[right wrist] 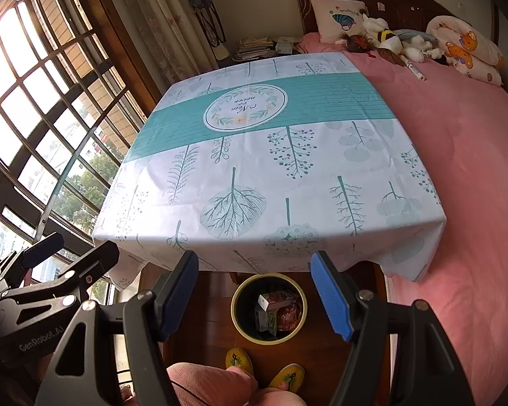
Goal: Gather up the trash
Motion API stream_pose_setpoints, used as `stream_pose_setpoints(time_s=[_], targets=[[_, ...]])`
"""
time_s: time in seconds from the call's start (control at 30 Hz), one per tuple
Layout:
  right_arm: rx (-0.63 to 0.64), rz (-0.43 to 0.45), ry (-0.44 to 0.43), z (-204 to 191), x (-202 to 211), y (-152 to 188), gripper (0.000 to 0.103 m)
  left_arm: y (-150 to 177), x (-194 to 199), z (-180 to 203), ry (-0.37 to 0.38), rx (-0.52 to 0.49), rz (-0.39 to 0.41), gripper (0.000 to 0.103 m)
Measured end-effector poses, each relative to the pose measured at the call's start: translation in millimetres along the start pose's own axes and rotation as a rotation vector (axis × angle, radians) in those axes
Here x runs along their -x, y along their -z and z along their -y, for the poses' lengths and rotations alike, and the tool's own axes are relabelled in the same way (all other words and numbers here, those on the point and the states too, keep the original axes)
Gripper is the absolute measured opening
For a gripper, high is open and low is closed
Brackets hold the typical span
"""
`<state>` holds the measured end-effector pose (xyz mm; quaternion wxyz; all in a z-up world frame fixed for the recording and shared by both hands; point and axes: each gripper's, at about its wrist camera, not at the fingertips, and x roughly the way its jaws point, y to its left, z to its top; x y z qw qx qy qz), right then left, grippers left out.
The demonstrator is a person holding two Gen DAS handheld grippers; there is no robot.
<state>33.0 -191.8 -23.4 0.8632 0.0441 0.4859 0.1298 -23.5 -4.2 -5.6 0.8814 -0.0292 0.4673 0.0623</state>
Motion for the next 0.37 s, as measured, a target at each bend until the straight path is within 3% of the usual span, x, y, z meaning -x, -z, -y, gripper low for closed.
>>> stream_pose_setpoints(time_s=[0.37], targets=[[-0.002, -0.002, -0.001, 1.7, 0.6, 1.6, 0.07, 0.0, 0.4, 0.7, 0.003, -0.006, -0.002, 0.098]])
